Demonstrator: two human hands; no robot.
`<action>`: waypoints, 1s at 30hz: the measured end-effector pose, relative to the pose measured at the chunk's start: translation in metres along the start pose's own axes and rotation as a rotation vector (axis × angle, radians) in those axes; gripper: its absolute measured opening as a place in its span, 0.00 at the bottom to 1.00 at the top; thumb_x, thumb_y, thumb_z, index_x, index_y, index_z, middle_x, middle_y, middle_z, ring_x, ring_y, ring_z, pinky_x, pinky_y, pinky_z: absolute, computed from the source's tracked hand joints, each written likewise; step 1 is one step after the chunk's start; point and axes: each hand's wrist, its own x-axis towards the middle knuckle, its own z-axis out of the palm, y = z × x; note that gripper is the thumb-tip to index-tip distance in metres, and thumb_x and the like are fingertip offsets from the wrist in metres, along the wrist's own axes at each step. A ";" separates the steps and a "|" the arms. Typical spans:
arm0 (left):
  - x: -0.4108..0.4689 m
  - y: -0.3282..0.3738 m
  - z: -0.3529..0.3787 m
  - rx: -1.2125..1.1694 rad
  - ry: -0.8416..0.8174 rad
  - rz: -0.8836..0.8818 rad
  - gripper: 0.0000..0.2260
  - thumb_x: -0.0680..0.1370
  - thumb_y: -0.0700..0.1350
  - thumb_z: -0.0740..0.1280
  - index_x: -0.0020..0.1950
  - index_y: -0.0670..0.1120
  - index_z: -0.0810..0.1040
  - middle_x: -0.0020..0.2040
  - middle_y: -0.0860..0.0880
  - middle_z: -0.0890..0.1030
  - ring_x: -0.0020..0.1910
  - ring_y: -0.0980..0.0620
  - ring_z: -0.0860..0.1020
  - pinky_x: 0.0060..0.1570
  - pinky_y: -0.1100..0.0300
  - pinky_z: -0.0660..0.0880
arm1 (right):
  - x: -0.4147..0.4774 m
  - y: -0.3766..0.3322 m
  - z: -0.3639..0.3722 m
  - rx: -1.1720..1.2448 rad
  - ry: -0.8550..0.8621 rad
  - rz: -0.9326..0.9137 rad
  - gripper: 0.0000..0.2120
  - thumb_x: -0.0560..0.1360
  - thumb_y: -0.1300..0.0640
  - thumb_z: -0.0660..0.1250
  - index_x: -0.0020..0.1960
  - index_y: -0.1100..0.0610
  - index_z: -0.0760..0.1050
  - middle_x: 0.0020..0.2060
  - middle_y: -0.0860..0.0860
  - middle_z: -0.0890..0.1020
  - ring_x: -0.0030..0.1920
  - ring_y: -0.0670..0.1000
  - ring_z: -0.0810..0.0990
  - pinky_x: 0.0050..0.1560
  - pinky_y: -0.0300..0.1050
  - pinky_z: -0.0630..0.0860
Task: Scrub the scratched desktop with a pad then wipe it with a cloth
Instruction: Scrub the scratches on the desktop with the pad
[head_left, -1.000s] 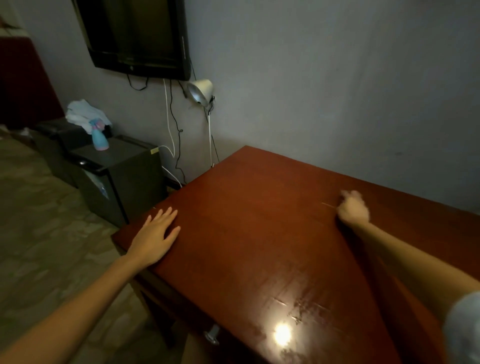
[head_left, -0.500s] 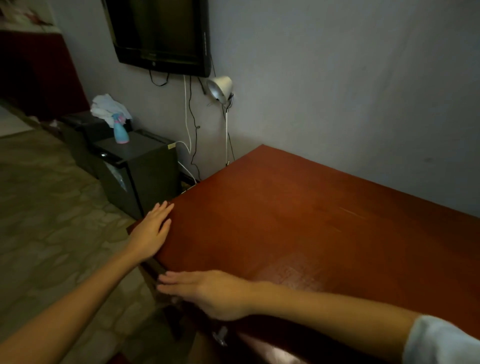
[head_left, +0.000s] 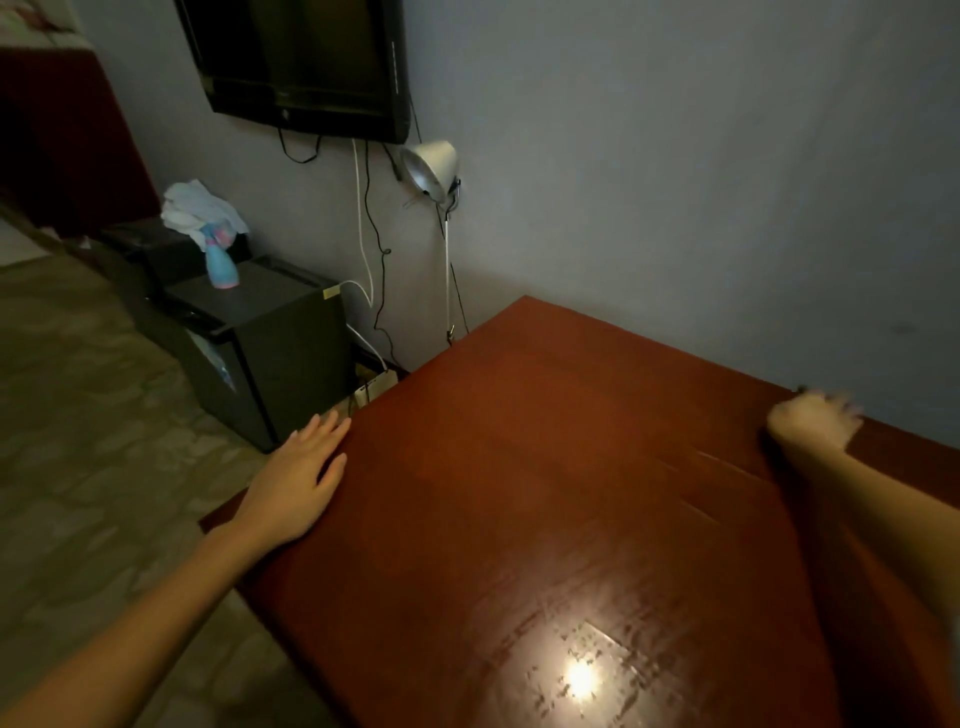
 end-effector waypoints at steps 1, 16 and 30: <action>0.000 0.001 0.001 0.011 0.008 0.001 0.23 0.83 0.51 0.51 0.77 0.51 0.53 0.78 0.51 0.53 0.77 0.54 0.49 0.74 0.57 0.46 | -0.003 -0.006 0.002 -0.002 -0.006 0.022 0.23 0.79 0.60 0.55 0.72 0.68 0.61 0.73 0.66 0.57 0.74 0.64 0.54 0.74 0.58 0.54; -0.049 -0.025 -0.027 0.019 0.052 -0.213 0.20 0.83 0.47 0.55 0.76 0.47 0.63 0.73 0.46 0.67 0.72 0.47 0.66 0.72 0.53 0.59 | -0.370 -0.214 0.031 0.297 -0.423 -1.456 0.23 0.79 0.63 0.55 0.73 0.54 0.62 0.72 0.53 0.64 0.73 0.54 0.63 0.70 0.46 0.62; -0.111 -0.034 -0.040 -0.179 0.030 -0.316 0.20 0.84 0.48 0.50 0.76 0.45 0.61 0.73 0.45 0.67 0.72 0.49 0.66 0.66 0.64 0.60 | -0.326 -0.230 0.019 0.540 -0.409 -1.450 0.25 0.76 0.72 0.54 0.70 0.58 0.66 0.68 0.56 0.71 0.69 0.55 0.69 0.71 0.52 0.65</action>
